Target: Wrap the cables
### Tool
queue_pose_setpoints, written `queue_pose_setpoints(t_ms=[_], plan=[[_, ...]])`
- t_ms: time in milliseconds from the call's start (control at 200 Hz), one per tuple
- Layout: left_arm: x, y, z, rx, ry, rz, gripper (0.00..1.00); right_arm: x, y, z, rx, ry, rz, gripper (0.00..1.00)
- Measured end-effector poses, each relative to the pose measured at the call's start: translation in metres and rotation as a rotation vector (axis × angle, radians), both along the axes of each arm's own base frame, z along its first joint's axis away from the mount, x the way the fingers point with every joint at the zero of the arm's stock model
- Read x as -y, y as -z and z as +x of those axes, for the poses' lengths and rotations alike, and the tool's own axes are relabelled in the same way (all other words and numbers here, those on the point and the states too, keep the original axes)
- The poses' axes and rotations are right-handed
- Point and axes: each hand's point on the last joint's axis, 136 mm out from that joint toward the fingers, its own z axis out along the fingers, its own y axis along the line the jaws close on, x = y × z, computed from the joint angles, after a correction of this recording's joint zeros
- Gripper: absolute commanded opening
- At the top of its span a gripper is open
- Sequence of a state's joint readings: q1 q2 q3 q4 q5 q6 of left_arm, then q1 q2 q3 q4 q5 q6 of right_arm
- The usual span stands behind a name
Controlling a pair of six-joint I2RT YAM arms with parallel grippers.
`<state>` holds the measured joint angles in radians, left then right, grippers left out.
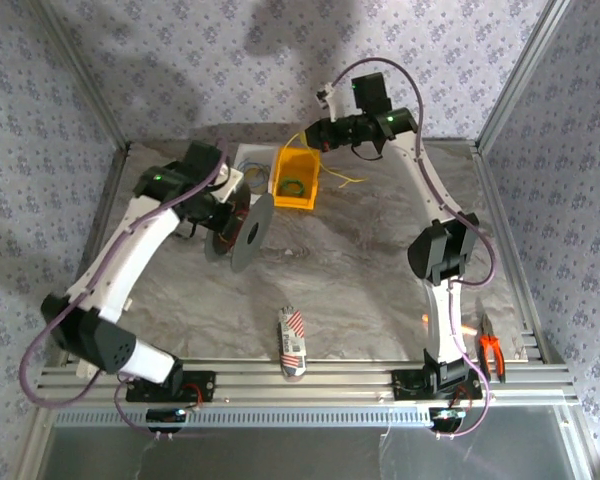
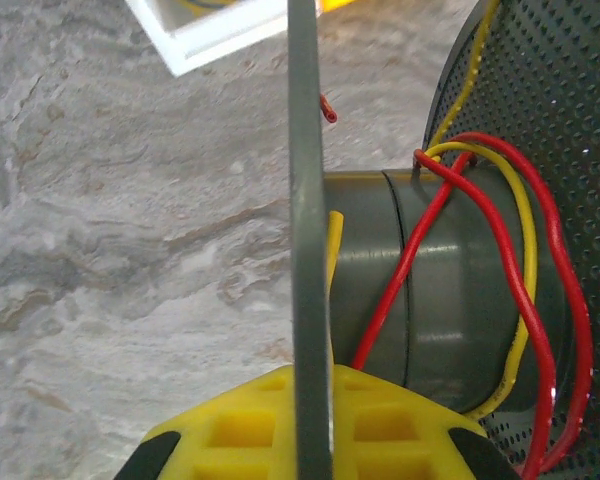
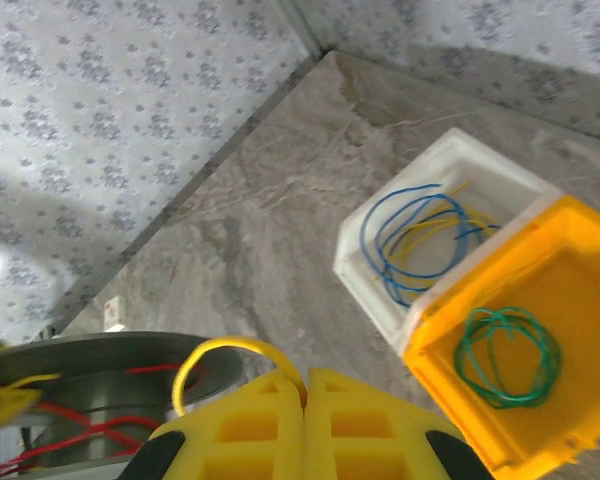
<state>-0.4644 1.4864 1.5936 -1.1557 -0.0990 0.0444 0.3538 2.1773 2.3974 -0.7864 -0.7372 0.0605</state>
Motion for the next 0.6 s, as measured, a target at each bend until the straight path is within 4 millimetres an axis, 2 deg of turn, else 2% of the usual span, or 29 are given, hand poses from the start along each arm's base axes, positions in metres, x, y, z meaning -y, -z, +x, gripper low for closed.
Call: queue_pose_setpoints(t_ms=[75,295,490,600], plan=[[0.002,0.008,0.008,-0.009,0.0,0.067,0.0,-0.012,-0.008,-0.01,0.005,-0.024,0.009,0.0],[0.006,0.003,0.032,0.017,-0.047,0.162,0.0,-0.034,-0.033,-0.034,0.033,-0.074,0.04,0.0],[-0.001,0.013,0.052,-0.01,-0.14,0.165,0.0,-0.06,-0.042,-0.088,0.029,-0.153,0.065,0.0],[-0.011,0.01,0.063,-0.008,-0.199,0.14,0.0,-0.075,-0.042,-0.118,0.027,-0.198,0.093,0.0]])
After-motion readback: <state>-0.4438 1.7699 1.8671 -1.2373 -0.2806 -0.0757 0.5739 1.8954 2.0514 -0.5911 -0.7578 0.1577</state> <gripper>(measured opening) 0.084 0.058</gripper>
